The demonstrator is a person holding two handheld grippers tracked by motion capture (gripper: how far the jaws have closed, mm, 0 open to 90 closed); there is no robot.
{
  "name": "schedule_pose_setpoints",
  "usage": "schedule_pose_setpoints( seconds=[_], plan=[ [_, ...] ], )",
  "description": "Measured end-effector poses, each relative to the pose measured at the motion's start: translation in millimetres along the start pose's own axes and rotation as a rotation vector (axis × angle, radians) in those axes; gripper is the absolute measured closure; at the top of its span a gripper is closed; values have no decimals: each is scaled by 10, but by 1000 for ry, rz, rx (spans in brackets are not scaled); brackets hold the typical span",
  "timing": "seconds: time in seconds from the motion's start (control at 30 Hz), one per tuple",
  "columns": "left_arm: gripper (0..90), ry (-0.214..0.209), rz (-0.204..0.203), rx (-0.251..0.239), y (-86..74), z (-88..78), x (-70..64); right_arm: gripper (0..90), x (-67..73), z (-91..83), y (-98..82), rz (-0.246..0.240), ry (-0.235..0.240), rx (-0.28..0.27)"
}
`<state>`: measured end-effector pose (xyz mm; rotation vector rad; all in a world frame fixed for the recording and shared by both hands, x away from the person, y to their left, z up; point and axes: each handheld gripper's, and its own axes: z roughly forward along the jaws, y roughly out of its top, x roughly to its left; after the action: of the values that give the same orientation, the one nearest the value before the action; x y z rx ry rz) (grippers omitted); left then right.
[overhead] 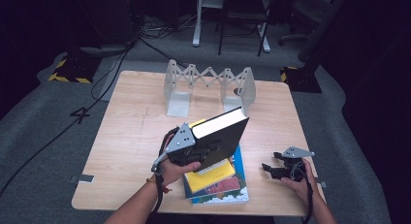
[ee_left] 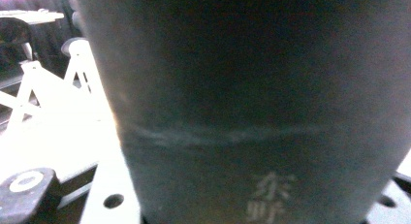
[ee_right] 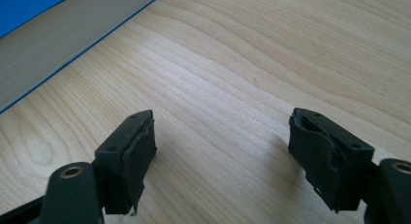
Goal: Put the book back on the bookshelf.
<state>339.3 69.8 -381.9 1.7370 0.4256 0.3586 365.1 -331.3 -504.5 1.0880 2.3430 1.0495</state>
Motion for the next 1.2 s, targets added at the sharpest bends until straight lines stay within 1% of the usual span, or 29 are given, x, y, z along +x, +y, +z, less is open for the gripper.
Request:
schedule_pose_setpoints(
  seconds=[0.17, 0.27, 0.43, 0.63, 0.77, 0.83, 0.93, 1.1, 1.2],
  plan=[
    [522, 1, -17, -6, 46, 44, 32, 248, 0, 1, 1, -1, 0, 1],
    [524, 15, -9, -2, 76, 78, 28, 248, 0, 1, 1, -1, 0, 1],
    [527, 13, -1, 2, 132, 125, 35, 247, 0, 1, 1, -1, 0, 1],
    [529, 23, 33, 19, 213, 156, 22, 247, 1, 1, 0, -1, 0, 1],
    [529, 46, 44, 27, 277, 157, 57, 247, 1, 1, 0, -2, -1, 1],
    [529, 64, 51, 29, 305, 137, 95, 247, 1, 1, 0, -1, 0, 1],
    [530, 85, 44, 20, 328, 97, 154, 247, 0, 1, 0, -2, -1, 1],
    [530, 137, 49, 21, 372, 20, 255, 247, 1, 1, 0, -1, -1, 1],
    [530, 176, 44, 16, 397, -61, 352, 247, 1, 1, 0, -1, -1, 1]
  ],
)
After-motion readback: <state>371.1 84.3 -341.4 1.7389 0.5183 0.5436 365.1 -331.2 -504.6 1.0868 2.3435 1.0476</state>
